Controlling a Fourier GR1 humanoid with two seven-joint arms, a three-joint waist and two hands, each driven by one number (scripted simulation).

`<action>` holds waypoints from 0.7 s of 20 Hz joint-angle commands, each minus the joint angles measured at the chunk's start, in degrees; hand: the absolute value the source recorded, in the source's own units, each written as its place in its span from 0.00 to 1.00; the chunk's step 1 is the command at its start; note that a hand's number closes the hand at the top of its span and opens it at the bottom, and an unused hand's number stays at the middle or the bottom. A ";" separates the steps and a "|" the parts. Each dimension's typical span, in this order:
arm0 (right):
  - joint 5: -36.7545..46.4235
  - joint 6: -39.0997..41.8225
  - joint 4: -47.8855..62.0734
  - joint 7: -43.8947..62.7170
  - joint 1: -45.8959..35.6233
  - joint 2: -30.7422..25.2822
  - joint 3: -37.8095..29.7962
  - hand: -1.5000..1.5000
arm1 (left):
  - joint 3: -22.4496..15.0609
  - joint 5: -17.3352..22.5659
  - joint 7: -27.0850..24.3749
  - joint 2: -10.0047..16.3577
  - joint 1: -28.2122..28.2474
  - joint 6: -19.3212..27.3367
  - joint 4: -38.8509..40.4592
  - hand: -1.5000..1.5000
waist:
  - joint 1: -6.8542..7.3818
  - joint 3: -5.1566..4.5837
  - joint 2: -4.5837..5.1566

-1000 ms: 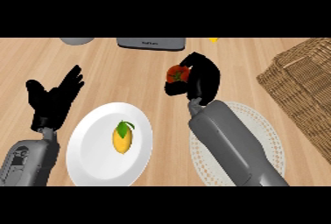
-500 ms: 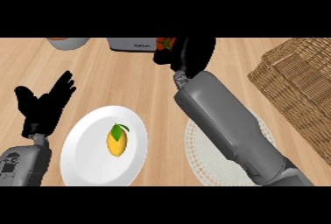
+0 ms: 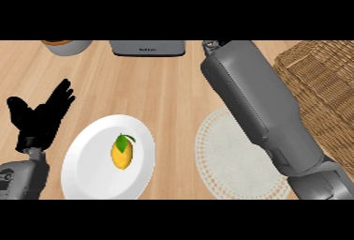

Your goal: Pick the tomato from the placemat and place it in the basket

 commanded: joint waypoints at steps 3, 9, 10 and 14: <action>4.39 2.03 5.37 7.89 -5.66 -2.79 -5.70 1.00 | 0.37 0.91 1.98 0.45 -1.77 -0.87 -0.41 0.50 | 0.23 0.01 0.19; 6.61 6.40 8.57 6.12 -6.31 -9.99 -10.18 1.00 | -0.71 -0.56 2.16 -1.69 -0.37 1.85 -3.09 0.50 | -0.12 0.04 0.04; 6.81 6.67 9.17 4.67 -6.00 -10.92 -10.48 1.00 | 0.63 -0.27 -0.83 0.29 0.62 -0.61 0.77 0.50 | -0.26 0.00 0.22; 8.92 5.93 7.94 5.60 -3.17 -12.47 -12.12 1.00 | 0.71 -0.42 -2.04 0.13 1.39 -0.74 -0.24 0.50 | -0.33 0.01 0.10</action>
